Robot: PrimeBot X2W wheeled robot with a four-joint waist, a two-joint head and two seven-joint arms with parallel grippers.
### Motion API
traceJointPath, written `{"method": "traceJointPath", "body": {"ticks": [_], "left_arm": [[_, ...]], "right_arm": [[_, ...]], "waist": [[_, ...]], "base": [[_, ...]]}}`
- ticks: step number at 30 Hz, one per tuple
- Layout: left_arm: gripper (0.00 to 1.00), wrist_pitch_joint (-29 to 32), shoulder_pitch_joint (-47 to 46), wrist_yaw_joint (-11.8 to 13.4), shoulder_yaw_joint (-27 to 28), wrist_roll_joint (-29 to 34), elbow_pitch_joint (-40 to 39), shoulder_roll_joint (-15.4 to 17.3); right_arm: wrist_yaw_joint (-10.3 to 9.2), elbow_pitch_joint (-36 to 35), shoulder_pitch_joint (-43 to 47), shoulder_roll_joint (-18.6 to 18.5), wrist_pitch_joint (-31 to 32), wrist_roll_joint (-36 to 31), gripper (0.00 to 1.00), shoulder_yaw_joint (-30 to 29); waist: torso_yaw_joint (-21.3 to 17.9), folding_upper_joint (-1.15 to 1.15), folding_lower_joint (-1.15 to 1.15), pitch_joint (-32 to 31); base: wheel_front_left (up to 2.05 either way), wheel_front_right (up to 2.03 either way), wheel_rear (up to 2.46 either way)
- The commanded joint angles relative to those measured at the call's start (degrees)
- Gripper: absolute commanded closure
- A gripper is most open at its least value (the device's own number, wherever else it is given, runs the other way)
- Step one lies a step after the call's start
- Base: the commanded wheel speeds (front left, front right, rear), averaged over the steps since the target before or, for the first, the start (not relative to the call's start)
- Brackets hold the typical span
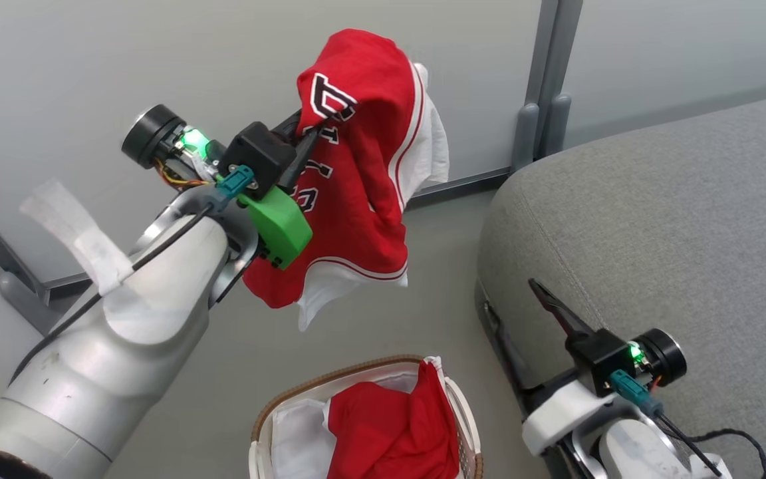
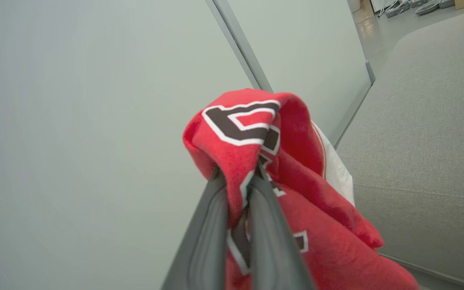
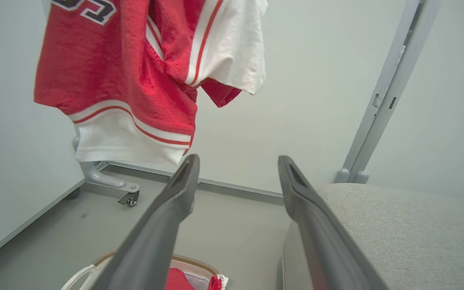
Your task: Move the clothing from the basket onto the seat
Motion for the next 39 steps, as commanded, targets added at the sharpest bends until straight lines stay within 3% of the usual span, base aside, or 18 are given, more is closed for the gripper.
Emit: {"method": "traceJointPath", "body": {"ticks": [1, 11, 20, 21, 22, 23, 38, 39], "left_arm": [[1.0, 0.4, -1.7, -0.1, -0.3, 0.4, -0.7, -0.2], [1.0, 4.1, -5.0, -0.3, -4.0, -2.0, -6.6, -3.2], [1.0, 5.7, -4.3, -0.4, -6.4, -5.0, -10.4, -4.9], [1.0, 5.8, -3.8, -0.4, -6.6, -5.4, -10.8, -5.0], [1.0, 5.8, -3.4, -0.4, -6.8, -5.7, -11.1, -5.1], [1.0, 5.9, -2.9, -0.4, -7.0, -6.1, -11.5, -5.1], [0.98, 4.2, 3.4, 1.4, -6.1, -10.0, -10.6, -2.5], [0.73, 3.4, 3.9, 1.8, -5.9, -10.0, -10.3, -2.4]], "right_arm": [[-0.02, 0.4, -1.4, -0.2, -0.1, 0.1, 0.0, 1.2], [-0.03, 7.2, -11.4, -0.2, -0.1, 1.0, 0.0, 9.8], [-0.03, 12.3, -17.3, -0.2, -0.1, 2.1, 0.0, 10.6], [-0.03, 12.7, -17.6, -0.2, -0.1, 2.6, 0.18, 10.6], [-0.03, 13.0, -17.9, -0.2, -0.1, 2.7, 0.7, 10.7], [-0.03, 13.3, -18.2, -0.2, -0.1, 3.0, 1.0, 10.8], [-0.03, 12.6, -17.0, -0.2, -0.1, 3.2, 1.0, 9.4], [-0.03, 12.5, -16.9, -0.2, -0.1, 3.2, 1.0, 9.1]], "waist": [[0.9, 0.0, 0.0, -0.4], [5.4, 0.0, 0.0, -0.8], [8.4, 0.0, 0.0, -1.5], [8.5, 0.0, 0.0, -1.6], [8.6, 0.0, 0.0, -1.6], [8.8, 0.0, 0.0, -1.7], [7.2, 0.0, 0.0, -1.9], [7.1, 0.0, 0.0, -1.9]], "base": [[0.0, 0.0, 0.0], [0.0, 0.0, 0.0], [0.0, 0.0, 0.0], [0.0, 0.0, 0.0], [0.0, 0.0, 0.0], [0.0, 0.0, 0.0], [0.0, 0.0, 0.0], [0.0, 0.0, 0.0]]}}
